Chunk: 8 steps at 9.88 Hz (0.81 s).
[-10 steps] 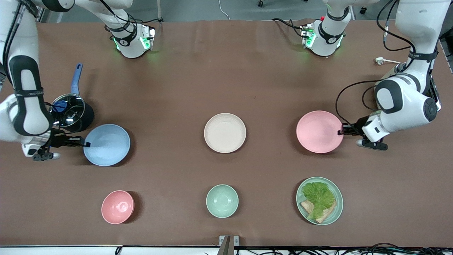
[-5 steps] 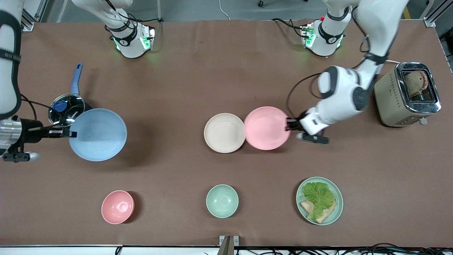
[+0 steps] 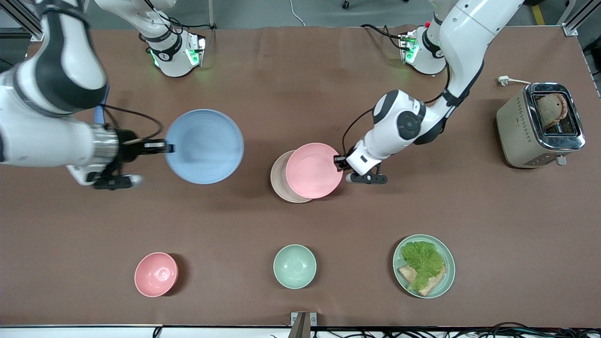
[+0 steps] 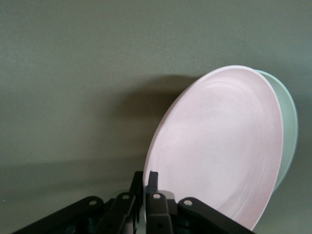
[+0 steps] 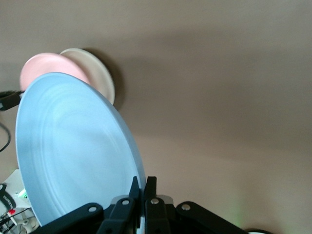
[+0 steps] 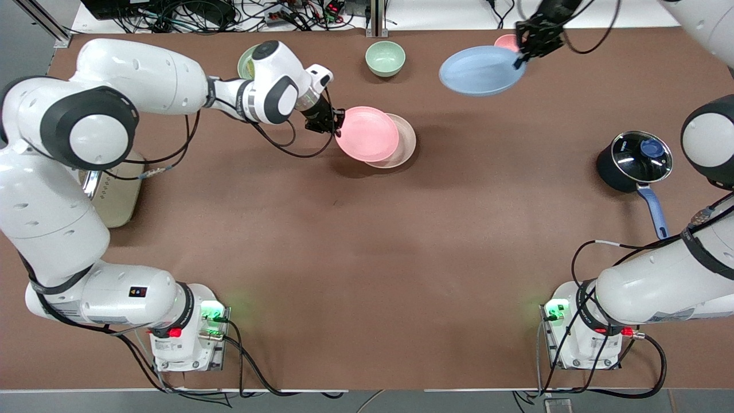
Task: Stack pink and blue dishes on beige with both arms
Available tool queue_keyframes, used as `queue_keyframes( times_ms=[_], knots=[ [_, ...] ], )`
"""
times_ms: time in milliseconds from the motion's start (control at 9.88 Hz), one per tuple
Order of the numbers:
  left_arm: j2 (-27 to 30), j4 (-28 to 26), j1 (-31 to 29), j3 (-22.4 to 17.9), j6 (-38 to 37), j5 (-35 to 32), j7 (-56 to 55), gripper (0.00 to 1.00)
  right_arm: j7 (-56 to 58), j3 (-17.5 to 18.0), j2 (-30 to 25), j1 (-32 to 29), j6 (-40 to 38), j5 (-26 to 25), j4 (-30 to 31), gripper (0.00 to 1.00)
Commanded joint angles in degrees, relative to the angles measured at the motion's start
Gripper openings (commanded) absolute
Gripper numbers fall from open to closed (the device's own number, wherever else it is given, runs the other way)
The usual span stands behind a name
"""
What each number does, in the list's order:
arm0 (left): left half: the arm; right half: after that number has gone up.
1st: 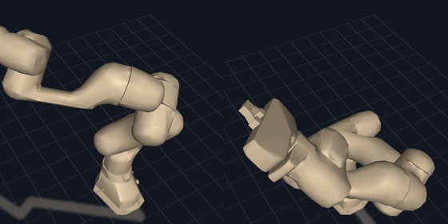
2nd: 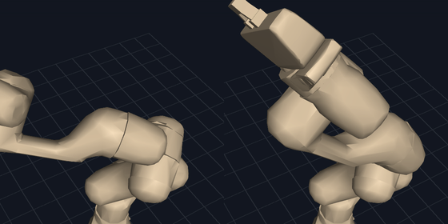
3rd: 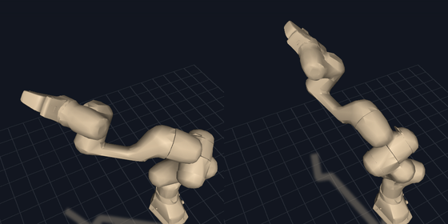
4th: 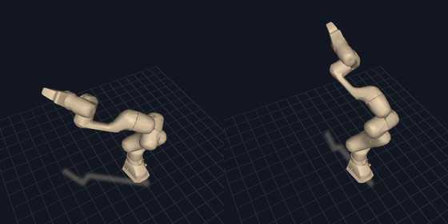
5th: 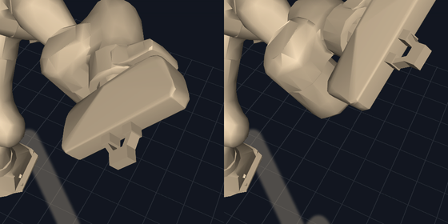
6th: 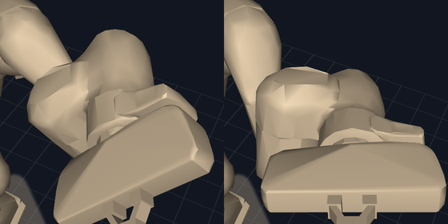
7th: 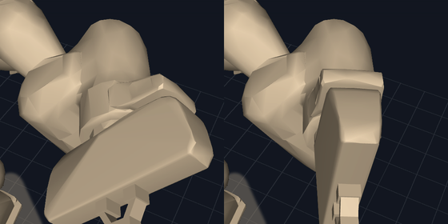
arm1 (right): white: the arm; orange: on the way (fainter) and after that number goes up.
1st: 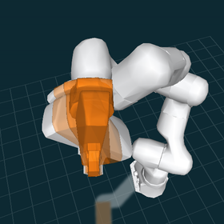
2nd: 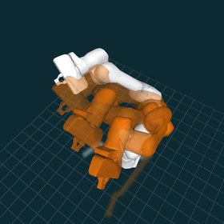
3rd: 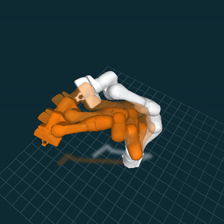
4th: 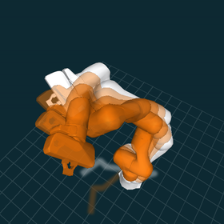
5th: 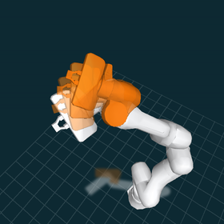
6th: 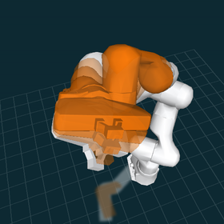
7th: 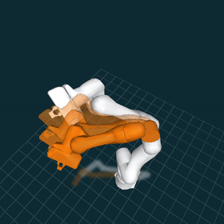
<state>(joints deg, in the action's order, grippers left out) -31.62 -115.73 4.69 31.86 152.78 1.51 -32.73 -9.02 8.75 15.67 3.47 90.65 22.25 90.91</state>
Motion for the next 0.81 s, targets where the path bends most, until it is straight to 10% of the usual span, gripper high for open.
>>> queue_keyframes(
  times_ms=[0, 101, 203, 304, 709],
  knots=[
    [-5.7, 3.2, 1.1, 1.2, 0.2, -15.6, -15.6, 0.10, -3.2, 5.7, -0.3, -0.8, 12.5, 2.3, 8.1, 0.01],
    [-6.1, 3.5, 1.1, 2.1, 0.2, -20.4, -21.6, 0.23, -4.8, 8.4, 1.0, -0.8, 16.8, 2.4, 9.6, 0.01],
    [-6.2, 4.3, 1.2, 2.6, 0.1, -23.5, -25.8, 0.80, -5.1, 10.0, 2.9, -0.7, 18.1, 2.7, 9.6, 0.01],
    [-5.5, 4.5, 1.7, 2.6, -0.1, -24.8, -27.5, 1.00, -5.1, 10.2, 4.1, -0.5, 20.3, 2.7, 10.1, 0.01],
    [9.9, -1.1, 1.0, -2.5, -12.1, -24.9, -18.2, 1.00, -5.2, 13.4, 6.6, 0.9, 34.2, 2.7, 17.4, 0.01]
  ],
)
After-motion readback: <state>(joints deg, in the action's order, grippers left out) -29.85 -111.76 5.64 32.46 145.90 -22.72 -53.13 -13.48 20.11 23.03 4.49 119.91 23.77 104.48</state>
